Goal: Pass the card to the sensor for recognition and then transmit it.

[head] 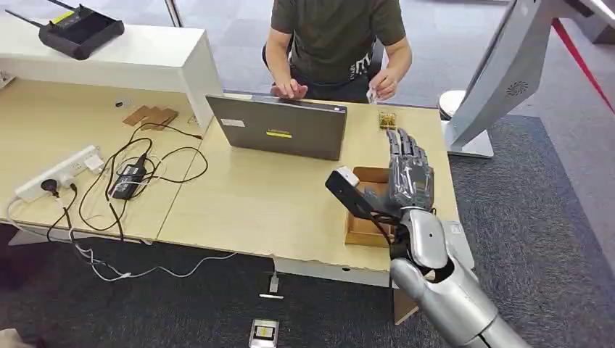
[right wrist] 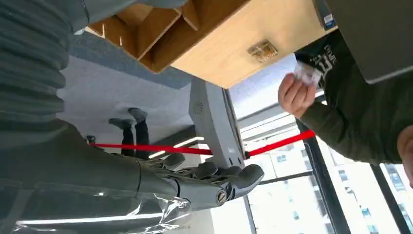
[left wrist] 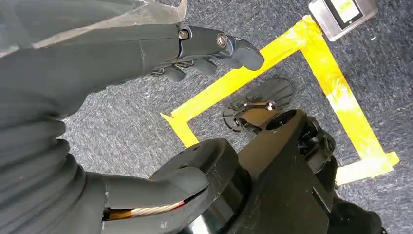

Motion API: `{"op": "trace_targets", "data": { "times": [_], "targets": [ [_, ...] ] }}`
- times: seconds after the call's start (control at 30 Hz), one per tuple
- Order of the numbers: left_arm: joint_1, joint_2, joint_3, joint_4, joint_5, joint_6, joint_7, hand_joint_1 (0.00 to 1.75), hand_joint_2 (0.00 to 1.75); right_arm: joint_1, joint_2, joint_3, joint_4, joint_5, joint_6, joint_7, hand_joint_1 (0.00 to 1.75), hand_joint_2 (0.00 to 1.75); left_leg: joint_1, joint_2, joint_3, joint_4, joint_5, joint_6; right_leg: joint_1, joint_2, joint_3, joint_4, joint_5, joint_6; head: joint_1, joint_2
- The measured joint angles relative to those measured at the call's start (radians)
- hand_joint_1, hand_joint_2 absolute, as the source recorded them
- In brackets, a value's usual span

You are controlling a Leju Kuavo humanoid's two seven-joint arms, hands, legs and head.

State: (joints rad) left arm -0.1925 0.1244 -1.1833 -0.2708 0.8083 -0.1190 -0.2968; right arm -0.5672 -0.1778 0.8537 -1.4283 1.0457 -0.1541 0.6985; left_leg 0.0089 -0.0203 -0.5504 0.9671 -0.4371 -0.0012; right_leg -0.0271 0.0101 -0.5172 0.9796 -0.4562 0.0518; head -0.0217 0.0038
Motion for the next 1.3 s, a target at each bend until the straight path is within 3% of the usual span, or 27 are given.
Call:
{"op": "trace_targets", "data": {
  "times": [0.13,0.37,0.5,0.63,0.77,0.83,1.1,1.3],
  "targets": [
    [0.002,0.004,0.000,0.000,0.002,0.001,-0.007,0.00,1.75,0.019,-0.033,-0.005,-0.087,0.011,0.020,-0.002,0.00,1.75,0.000,0.000,0.000,0.000,0.000,0.000,0.000,0.000,0.000,0.000,0.000,0.000,0.000,0.000],
    [0.020,0.017,0.000,0.000,0.014,0.016,-0.036,0.00,1.75,0.101,-0.125,-0.002,-0.286,0.032,0.246,-0.002,0.00,1.75,0.000,0.000,0.000,0.000,-0.001,0.000,0.000,0.000,0.000,0.000,-0.001,-0.001,0.000,0.000],
    [0.031,0.022,0.001,0.000,0.021,0.034,-0.051,0.00,1.75,0.171,-0.172,-0.003,-0.351,0.044,0.274,-0.001,0.00,1.75,0.000,0.000,0.000,0.000,-0.001,-0.001,0.000,0.000,0.000,0.000,-0.001,-0.001,0.000,0.000],
    [0.040,0.024,0.003,0.000,0.032,0.041,-0.055,0.00,1.75,0.240,-0.212,-0.021,-0.387,0.047,0.204,-0.028,0.00,1.75,0.000,0.000,0.000,0.000,-0.001,-0.001,0.000,0.000,0.000,-0.001,-0.001,-0.001,0.000,0.000],
    [0.052,0.027,0.006,0.000,0.045,0.057,-0.063,0.00,1.75,0.310,-0.239,-0.051,-0.393,0.064,0.005,-0.117,0.00,1.75,0.000,0.000,0.000,0.000,-0.001,-0.001,0.000,0.000,0.000,-0.001,-0.001,-0.001,0.000,0.000],
    [0.056,0.028,0.007,0.000,0.047,0.061,-0.067,0.00,1.75,0.334,-0.246,-0.060,-0.387,0.069,-0.047,-0.136,0.00,1.75,0.000,0.000,0.000,0.000,-0.001,-0.001,0.000,0.000,0.000,-0.001,-0.001,-0.001,0.000,0.000],
    [0.070,0.024,0.012,0.000,0.066,0.091,-0.090,0.00,1.75,0.374,-0.225,-0.068,-0.305,0.095,-0.172,-0.198,0.00,1.75,0.000,0.000,0.000,-0.001,-0.001,-0.001,0.001,0.000,0.001,0.000,-0.001,-0.001,0.000,0.000],
    [0.070,0.020,0.012,-0.001,0.065,0.095,-0.085,0.00,1.75,0.364,-0.194,-0.061,-0.189,0.072,-0.178,-0.219,0.00,1.75,0.000,0.000,0.000,-0.001,-0.001,-0.001,0.001,0.000,0.001,0.000,-0.001,-0.001,0.000,0.000]
  ]
}}
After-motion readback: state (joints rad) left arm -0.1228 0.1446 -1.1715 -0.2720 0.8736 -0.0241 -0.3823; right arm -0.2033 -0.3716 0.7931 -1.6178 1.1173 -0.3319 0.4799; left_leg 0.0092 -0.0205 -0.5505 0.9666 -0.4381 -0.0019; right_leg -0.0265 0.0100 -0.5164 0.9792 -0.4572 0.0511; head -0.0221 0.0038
